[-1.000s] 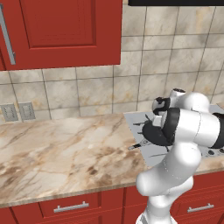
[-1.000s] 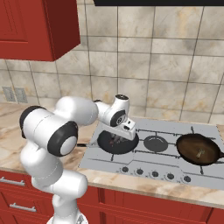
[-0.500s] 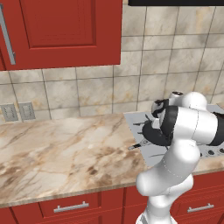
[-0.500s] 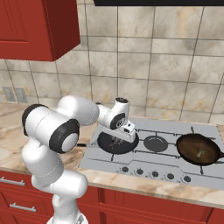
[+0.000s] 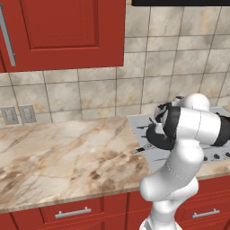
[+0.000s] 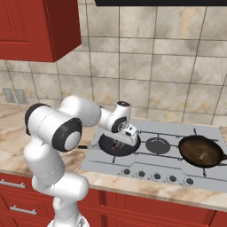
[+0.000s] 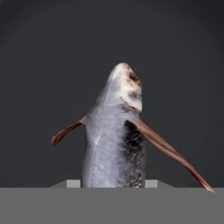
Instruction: Place both pans onto different burners. Then place the mushroom and the fish on different pans.
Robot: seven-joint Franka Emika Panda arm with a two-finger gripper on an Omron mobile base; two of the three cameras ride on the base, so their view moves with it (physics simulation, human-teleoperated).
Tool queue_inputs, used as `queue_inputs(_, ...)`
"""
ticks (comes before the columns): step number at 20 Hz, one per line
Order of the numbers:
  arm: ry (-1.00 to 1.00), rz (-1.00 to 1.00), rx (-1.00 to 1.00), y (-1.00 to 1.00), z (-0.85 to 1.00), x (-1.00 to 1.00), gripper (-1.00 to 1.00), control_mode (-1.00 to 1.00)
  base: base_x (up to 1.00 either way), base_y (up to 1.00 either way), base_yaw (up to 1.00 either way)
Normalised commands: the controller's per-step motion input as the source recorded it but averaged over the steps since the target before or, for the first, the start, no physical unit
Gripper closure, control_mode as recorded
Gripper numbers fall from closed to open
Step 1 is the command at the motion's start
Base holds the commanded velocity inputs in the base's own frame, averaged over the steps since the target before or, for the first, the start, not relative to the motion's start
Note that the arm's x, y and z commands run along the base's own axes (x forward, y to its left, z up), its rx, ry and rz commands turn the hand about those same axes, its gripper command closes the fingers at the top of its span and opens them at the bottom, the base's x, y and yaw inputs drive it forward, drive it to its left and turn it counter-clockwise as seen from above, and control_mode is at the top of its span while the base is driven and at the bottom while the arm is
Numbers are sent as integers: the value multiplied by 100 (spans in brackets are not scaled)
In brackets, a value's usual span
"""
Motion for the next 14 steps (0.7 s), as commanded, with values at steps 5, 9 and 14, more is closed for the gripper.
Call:
queue_inputs(5,0,0,0,0,-12,11,100,-100,0,0,0)
queue_inputs(9,0,0,0,0,-10,15,100,-100,0,0,0)
queue_inputs(14,0,0,0,0,-12,15,100,-100,0,0,0)
